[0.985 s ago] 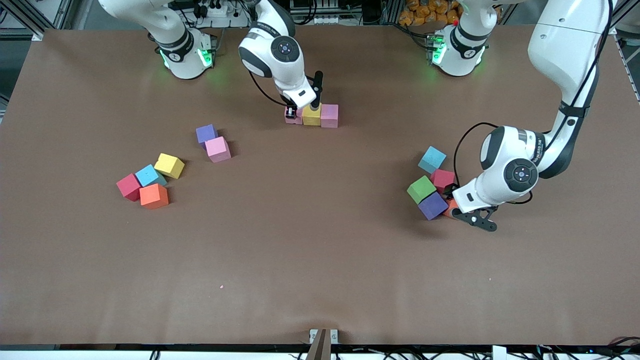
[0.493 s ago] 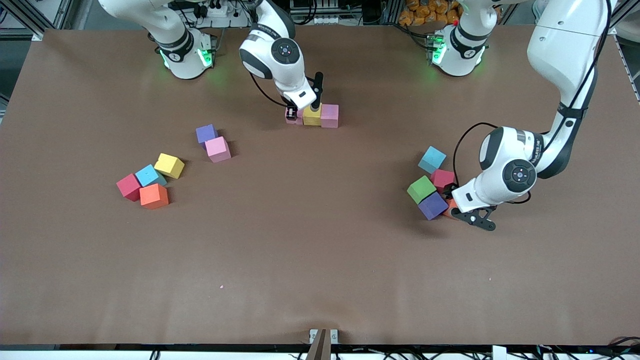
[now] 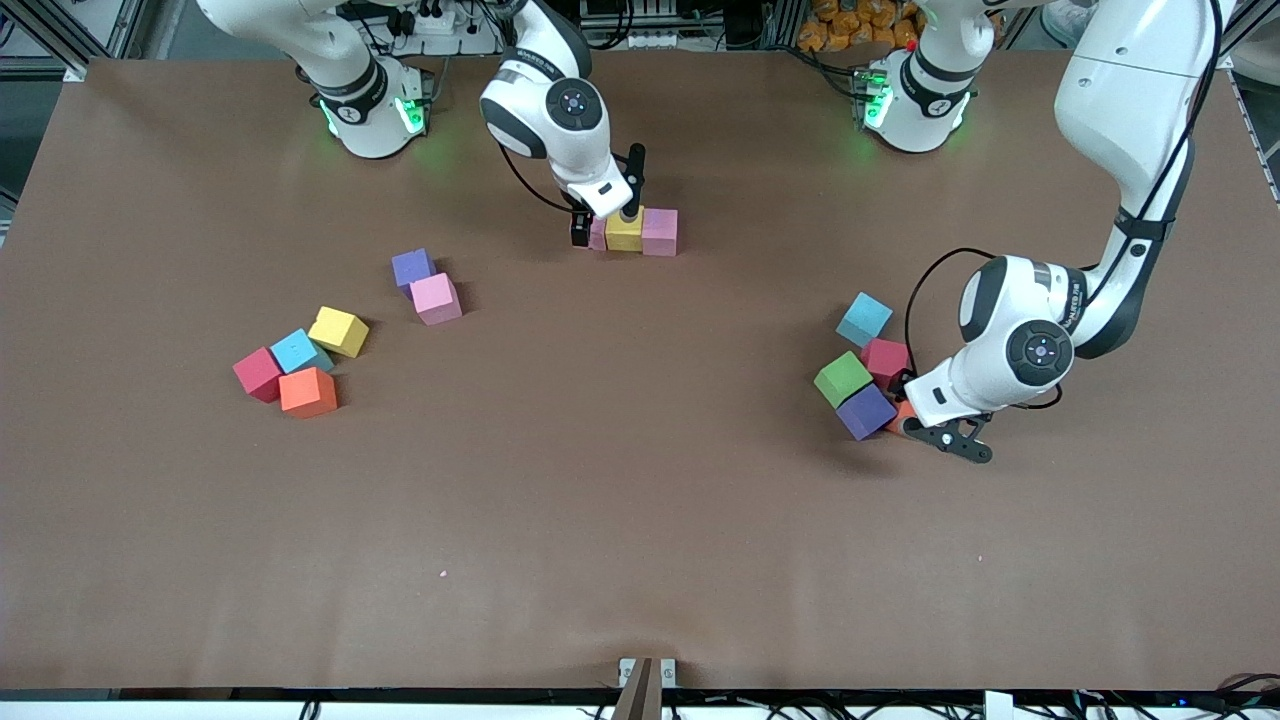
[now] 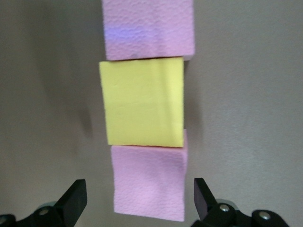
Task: Form number 2 with 11 blocks
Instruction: 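Place the pink cube by the yellow while the left gripper grasps orange, then carry the orange cube with the left gripper while the right gripper reaches orange, then place the orange cube below the pink while the right gripper grasps orange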
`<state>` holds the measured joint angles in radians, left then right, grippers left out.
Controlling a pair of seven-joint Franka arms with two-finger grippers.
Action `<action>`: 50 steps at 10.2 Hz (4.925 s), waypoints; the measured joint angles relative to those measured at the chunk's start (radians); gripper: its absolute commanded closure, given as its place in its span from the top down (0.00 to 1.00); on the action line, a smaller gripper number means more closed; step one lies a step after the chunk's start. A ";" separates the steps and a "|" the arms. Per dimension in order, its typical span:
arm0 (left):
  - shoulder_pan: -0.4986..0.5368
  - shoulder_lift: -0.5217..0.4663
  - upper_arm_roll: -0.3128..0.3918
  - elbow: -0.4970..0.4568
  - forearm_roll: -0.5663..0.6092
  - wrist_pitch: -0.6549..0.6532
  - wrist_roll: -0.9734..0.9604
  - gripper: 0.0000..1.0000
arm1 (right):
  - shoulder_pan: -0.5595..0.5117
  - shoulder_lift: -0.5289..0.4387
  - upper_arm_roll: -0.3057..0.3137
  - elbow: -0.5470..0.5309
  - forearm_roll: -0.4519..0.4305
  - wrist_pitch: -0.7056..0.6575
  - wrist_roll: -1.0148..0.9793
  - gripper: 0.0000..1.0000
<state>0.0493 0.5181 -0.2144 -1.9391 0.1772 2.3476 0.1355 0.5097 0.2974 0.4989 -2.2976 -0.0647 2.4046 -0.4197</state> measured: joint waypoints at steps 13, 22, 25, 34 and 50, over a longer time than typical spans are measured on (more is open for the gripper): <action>0.016 -0.201 -0.146 0.049 -0.057 -0.166 -0.129 0.53 | -0.487 -0.288 0.039 0.074 -0.017 -0.257 -0.147 1.00; -0.228 -0.121 -0.370 0.039 -0.066 -0.189 -0.852 0.55 | -0.885 -0.309 0.032 -0.105 -0.016 -0.060 -0.155 1.00; -0.331 -0.052 -0.369 0.036 -0.065 -0.110 -1.015 0.56 | -0.914 -0.247 -0.050 -0.099 -0.016 -0.008 -0.119 1.00; -0.432 0.047 -0.367 0.028 0.015 -0.055 -1.162 0.57 | -0.760 -0.078 -0.269 0.030 -0.019 0.056 0.025 1.00; -0.470 0.074 -0.367 0.007 0.116 -0.054 -1.242 0.56 | -0.594 0.105 -0.455 0.193 -0.019 0.038 -0.023 1.00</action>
<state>-0.4205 0.5919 -0.5811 -1.9318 0.2928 2.2931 -1.1067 -0.0842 0.4026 0.0439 -2.1051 -0.0838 2.4423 -0.4426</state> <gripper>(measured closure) 0.436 0.000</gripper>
